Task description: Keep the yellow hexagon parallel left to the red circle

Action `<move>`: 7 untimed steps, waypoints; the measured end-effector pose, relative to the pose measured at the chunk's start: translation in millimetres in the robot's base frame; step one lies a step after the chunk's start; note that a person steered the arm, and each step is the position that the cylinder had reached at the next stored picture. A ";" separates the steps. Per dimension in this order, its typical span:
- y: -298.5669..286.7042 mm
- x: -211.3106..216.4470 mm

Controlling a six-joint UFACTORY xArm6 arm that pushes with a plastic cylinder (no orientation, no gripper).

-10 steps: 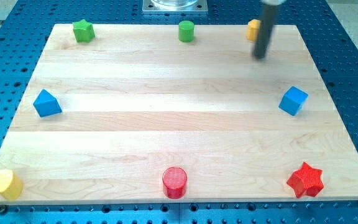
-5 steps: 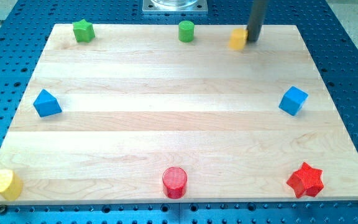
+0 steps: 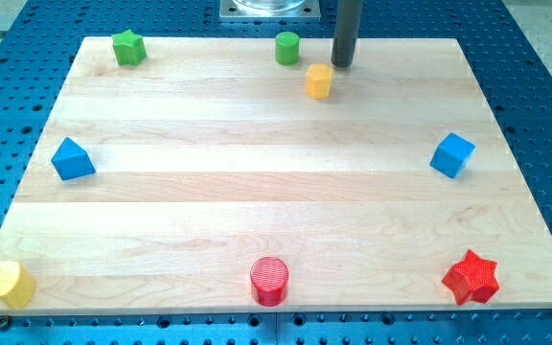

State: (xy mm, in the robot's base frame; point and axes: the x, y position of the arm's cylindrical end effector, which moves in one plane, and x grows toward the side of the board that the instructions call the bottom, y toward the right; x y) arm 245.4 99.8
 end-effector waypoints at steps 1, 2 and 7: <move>-22.5 45.6; -27.1 68.0; -187.7 243.5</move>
State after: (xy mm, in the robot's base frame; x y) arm 488.9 -87.8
